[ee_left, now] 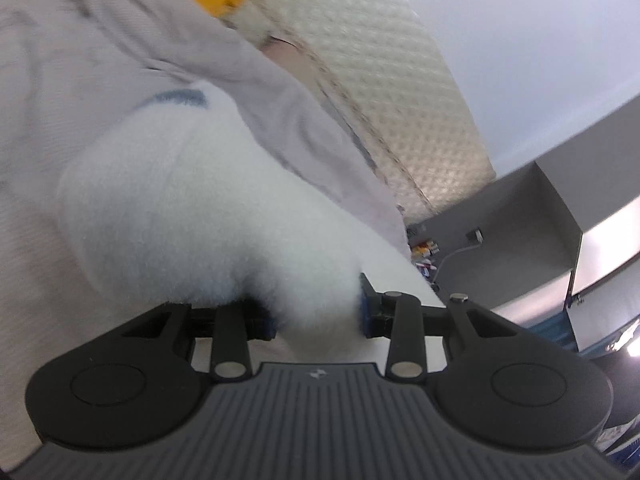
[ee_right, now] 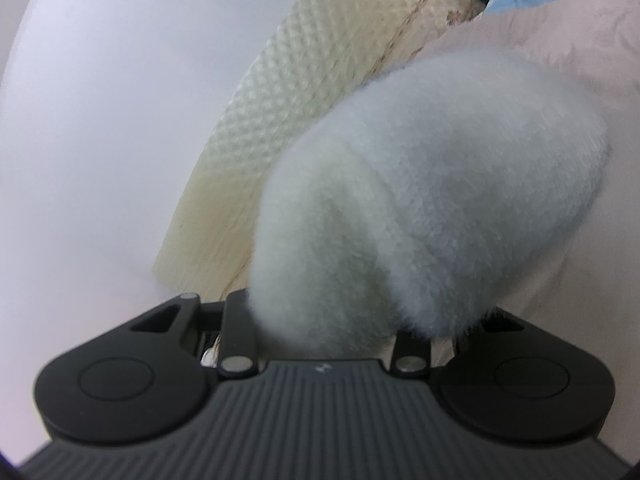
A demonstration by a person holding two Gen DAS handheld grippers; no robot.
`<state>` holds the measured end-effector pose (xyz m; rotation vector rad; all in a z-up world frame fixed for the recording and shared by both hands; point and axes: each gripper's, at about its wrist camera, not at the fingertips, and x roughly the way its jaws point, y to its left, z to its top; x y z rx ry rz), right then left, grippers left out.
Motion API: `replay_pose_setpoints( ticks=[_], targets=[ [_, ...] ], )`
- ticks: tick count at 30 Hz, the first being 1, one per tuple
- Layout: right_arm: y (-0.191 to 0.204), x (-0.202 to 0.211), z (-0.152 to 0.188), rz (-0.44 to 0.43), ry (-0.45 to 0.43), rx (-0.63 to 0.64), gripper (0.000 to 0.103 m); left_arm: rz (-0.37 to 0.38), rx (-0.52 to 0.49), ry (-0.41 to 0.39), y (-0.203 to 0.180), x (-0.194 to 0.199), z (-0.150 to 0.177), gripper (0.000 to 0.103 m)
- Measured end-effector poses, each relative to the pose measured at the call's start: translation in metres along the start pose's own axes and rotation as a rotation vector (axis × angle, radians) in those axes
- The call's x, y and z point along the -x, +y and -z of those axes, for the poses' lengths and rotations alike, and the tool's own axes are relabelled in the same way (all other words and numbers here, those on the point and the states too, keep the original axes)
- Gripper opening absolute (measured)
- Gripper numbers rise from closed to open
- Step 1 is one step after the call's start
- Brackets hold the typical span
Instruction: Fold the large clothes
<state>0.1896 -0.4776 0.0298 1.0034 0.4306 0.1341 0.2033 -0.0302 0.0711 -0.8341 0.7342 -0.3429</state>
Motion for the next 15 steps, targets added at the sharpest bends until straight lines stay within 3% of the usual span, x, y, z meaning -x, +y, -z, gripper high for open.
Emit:
replay_pose_setpoints(
  ticks=[8,15],
  targets=[
    [-0.027,-0.040,-0.111,0.085,-0.099,0.027,0.042,0.042,-0.045,0.101,-0.087,-0.152,-0.033,0.041],
    [-0.103,-0.077,-0.165,0.146,-0.159,-0.005,0.042,0.055,-0.115,0.159,-0.106,-0.294,-0.040,0.041]
  ],
)
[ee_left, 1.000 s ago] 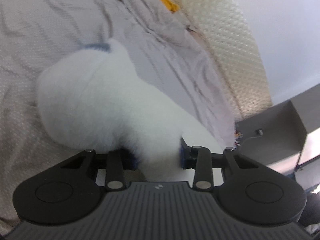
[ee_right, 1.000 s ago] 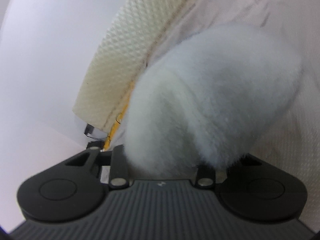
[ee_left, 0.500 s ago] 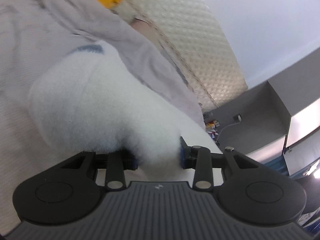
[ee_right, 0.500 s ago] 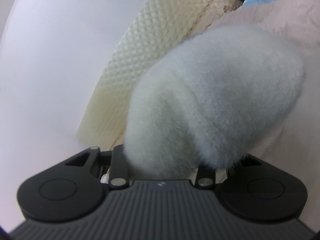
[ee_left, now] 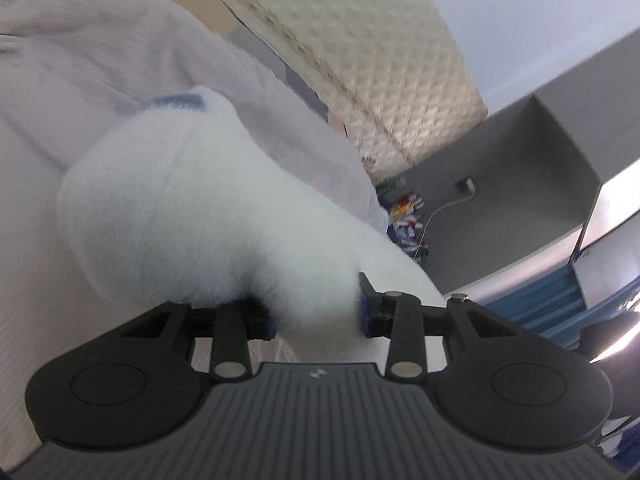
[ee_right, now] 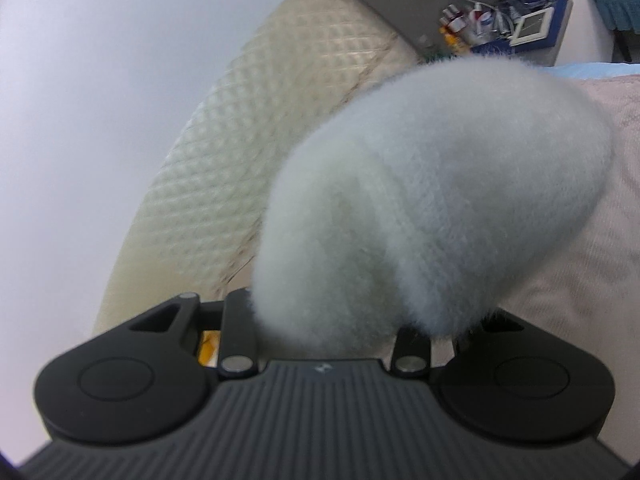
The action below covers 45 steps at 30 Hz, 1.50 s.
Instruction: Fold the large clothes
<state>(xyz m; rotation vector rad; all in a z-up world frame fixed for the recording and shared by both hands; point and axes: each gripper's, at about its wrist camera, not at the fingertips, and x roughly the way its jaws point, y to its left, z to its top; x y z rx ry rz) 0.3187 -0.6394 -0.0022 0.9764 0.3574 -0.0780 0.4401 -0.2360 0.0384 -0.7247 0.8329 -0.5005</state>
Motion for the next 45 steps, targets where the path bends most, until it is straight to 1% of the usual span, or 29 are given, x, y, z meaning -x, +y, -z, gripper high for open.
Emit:
replay_pose_setpoints(
  ticks=[2,4,6,8,9,10,11,13,16,17,19,21,23,26,28,29,32,35,38,40,43,44,45],
  targets=[
    [-0.029,-0.017,0.000,-0.006,-0.020,0.013,0.042,0.007,-0.025,0.027,0.010,-0.037,0.002,0.041],
    [-0.058,-0.022,0.009,-0.011,-0.022,0.021,0.042,0.002,-0.025,0.066,0.026,-0.067,0.006,0.041],
    [-0.087,-0.037,0.018,0.004,-0.006,-0.009,0.042,-0.024,-0.048,0.095,0.039,-0.091,0.014,0.041],
    [-0.116,-0.049,0.031,0.030,0.026,-0.047,0.042,-0.053,-0.111,0.115,0.051,-0.107,0.026,0.041],
    [-0.128,-0.052,0.037,0.041,0.040,-0.070,0.042,-0.050,-0.152,0.120,0.058,-0.110,0.033,0.041],
    [-0.142,-0.052,0.046,0.043,0.044,-0.100,0.042,-0.027,-0.194,0.113,0.065,-0.110,0.042,0.042],
    [-0.151,-0.048,0.054,0.027,0.039,-0.112,0.042,-0.008,-0.207,0.101,0.073,-0.110,0.049,0.042],
    [-0.158,-0.041,0.065,0.005,0.028,-0.103,0.042,0.020,-0.188,0.098,0.087,-0.107,0.059,0.042],
    [-0.162,-0.038,0.077,0.023,0.027,-0.055,0.045,0.040,-0.201,0.100,0.104,-0.099,0.074,0.044],
    [-0.163,-0.037,0.081,0.028,0.022,-0.051,0.045,0.038,-0.204,0.102,0.109,-0.098,0.078,0.046],
    [-0.172,-0.037,0.087,0.037,0.021,-0.082,0.049,0.029,-0.210,0.105,0.115,-0.099,0.087,0.047],
    [-0.180,-0.035,0.093,0.040,0.017,-0.110,0.049,0.016,-0.235,0.114,0.117,-0.094,0.094,0.050],
    [-0.182,-0.032,0.095,0.048,0.026,-0.107,0.050,-0.014,-0.258,0.139,0.113,-0.088,0.100,0.056],
    [-0.172,-0.027,0.090,0.104,0.066,-0.123,0.055,-0.083,-0.325,0.159,0.094,-0.082,0.099,0.060],
    [-0.161,-0.017,0.084,0.157,0.097,-0.141,0.058,-0.133,-0.364,0.172,0.081,-0.074,0.098,0.060],
    [-0.156,-0.010,0.083,0.177,0.102,-0.139,0.058,-0.148,-0.380,0.178,0.075,-0.068,0.098,0.060],
    [-0.127,0.016,0.079,0.225,0.122,-0.046,0.058,-0.174,-0.411,0.178,0.053,-0.045,0.093,0.060],
    [-0.095,0.046,0.072,0.240,0.118,0.064,0.058,-0.167,-0.461,0.140,0.018,-0.009,0.083,0.060],
    [-0.060,0.082,0.062,0.195,0.077,0.126,0.058,-0.158,-0.500,0.092,-0.017,0.036,0.077,0.060],
    [-0.028,0.111,0.055,0.165,0.048,0.164,0.058,-0.146,-0.533,0.058,-0.040,0.069,0.077,0.060],
    [0.017,0.157,0.053,0.110,-0.003,0.241,0.058,-0.141,-0.593,0.007,-0.075,0.124,0.083,0.060],
    [0.037,0.176,0.055,0.099,-0.024,0.285,0.058,-0.140,-0.611,-0.010,-0.086,0.143,0.088,0.060],
    [0.053,0.185,0.054,0.099,-0.034,0.316,0.058,-0.141,-0.631,-0.029,-0.094,0.161,0.093,0.060]
  ],
)
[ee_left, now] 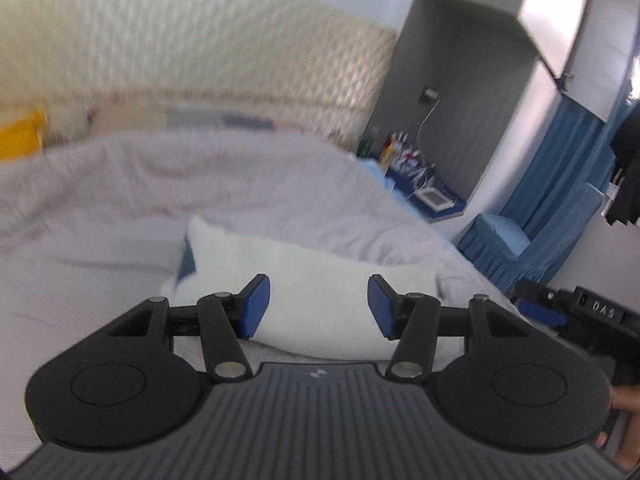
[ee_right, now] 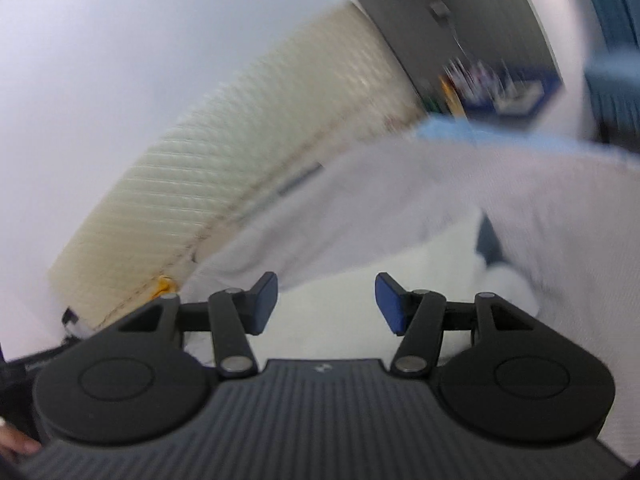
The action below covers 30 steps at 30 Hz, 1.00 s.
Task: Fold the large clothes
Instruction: 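Open both tools and pull them back from the sweater roll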
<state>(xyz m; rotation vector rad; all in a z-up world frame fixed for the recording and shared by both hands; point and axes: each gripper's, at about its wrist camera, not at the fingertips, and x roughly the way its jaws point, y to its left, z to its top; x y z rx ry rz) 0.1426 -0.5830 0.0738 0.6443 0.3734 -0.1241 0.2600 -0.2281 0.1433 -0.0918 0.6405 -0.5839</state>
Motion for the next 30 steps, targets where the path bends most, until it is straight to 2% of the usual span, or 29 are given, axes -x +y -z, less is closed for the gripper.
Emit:
replay_pose_setpoints(
  ticks=[4,7,11,17,24,30],
  targets=[
    [0.051,0.064,-0.008,-0.022,-0.053,0.090,0.058,-0.016,-0.058,-0.058,-0.031,0.081,0.004,0.060],
    [0.085,0.107,-0.003,0.012,-0.052,0.162,0.058,-0.029,-0.101,-0.093,-0.049,0.142,0.017,0.060],
    [0.117,0.161,0.015,0.024,-0.076,0.252,0.058,-0.022,-0.135,-0.130,-0.064,0.212,0.043,0.060],
    [0.142,0.211,0.056,0.025,-0.094,0.352,0.058,-0.011,-0.152,-0.174,-0.076,0.285,0.094,0.060],
    [0.146,0.236,0.110,0.026,-0.127,0.414,0.058,-0.021,-0.191,-0.206,-0.084,0.318,0.149,0.060],
    [0.139,0.226,0.145,0.064,-0.142,0.456,0.057,-0.062,-0.226,-0.233,-0.074,0.309,0.179,0.060]
  ],
)
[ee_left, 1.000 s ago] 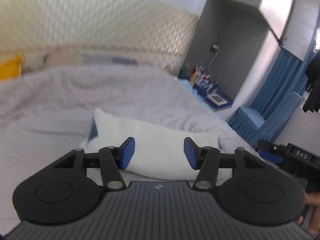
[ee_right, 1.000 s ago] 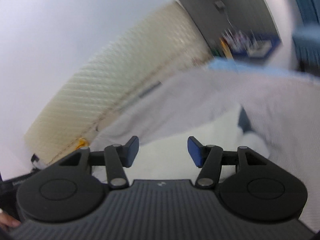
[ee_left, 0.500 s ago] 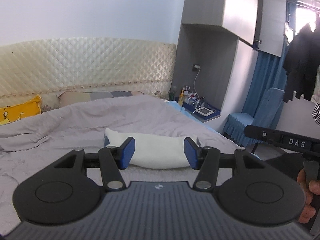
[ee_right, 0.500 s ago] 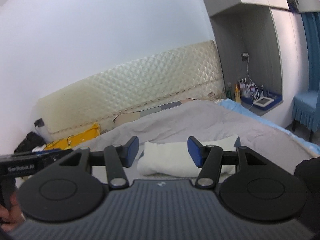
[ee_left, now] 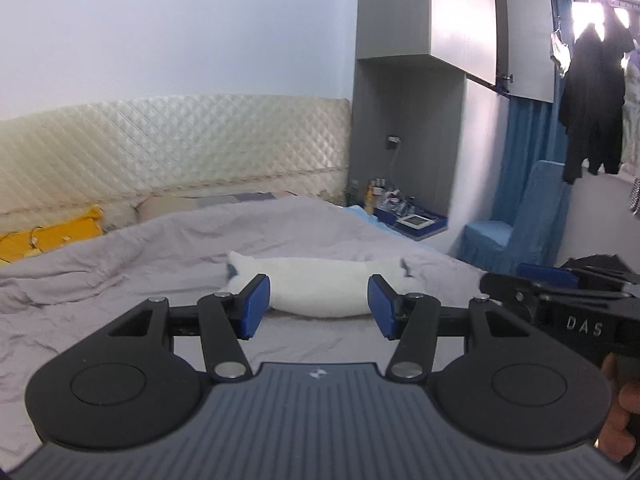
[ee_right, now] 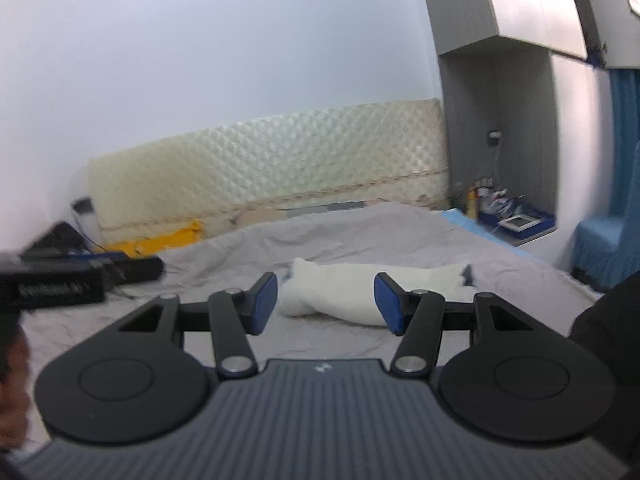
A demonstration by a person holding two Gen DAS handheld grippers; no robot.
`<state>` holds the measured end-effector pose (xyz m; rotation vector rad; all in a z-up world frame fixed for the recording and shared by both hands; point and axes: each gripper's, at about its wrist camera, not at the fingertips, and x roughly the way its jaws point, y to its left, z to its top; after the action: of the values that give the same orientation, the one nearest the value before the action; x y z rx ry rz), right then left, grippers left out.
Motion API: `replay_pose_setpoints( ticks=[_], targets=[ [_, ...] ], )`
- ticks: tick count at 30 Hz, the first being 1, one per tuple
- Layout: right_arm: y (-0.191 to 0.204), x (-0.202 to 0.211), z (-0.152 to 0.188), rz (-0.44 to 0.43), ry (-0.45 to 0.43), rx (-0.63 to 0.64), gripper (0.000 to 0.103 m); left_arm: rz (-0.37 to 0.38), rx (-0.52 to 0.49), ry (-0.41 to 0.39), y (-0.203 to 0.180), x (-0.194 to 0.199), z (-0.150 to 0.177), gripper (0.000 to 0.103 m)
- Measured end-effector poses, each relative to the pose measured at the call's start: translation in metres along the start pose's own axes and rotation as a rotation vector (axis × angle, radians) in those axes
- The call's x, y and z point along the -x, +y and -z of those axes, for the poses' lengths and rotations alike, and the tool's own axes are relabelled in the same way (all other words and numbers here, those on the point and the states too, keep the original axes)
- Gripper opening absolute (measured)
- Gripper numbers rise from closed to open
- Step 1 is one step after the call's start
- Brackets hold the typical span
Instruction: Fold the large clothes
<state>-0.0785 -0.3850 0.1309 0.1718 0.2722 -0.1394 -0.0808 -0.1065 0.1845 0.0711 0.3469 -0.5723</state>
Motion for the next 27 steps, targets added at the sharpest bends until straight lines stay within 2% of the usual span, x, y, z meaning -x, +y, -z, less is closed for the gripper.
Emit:
replay_pose_setpoints(
  ticks=[4,10,18,27],
  targets=[
    [-0.005,-0.018,0.022,0.004,0.034,-0.043,0.057,-0.014,0.011,0.003,0.011,-0.010,0.018,0.060],
    [-0.004,-0.039,0.054,0.021,0.066,-0.037,0.057,-0.020,0.023,0.053,0.031,-0.037,0.047,0.060],
    [0.001,-0.053,0.090,0.043,0.102,-0.019,0.057,-0.033,0.041,0.082,0.044,-0.059,0.082,0.060],
    [0.000,-0.066,0.107,0.060,0.106,-0.014,0.057,-0.034,0.066,0.115,0.052,-0.079,0.111,0.061]
  ],
)
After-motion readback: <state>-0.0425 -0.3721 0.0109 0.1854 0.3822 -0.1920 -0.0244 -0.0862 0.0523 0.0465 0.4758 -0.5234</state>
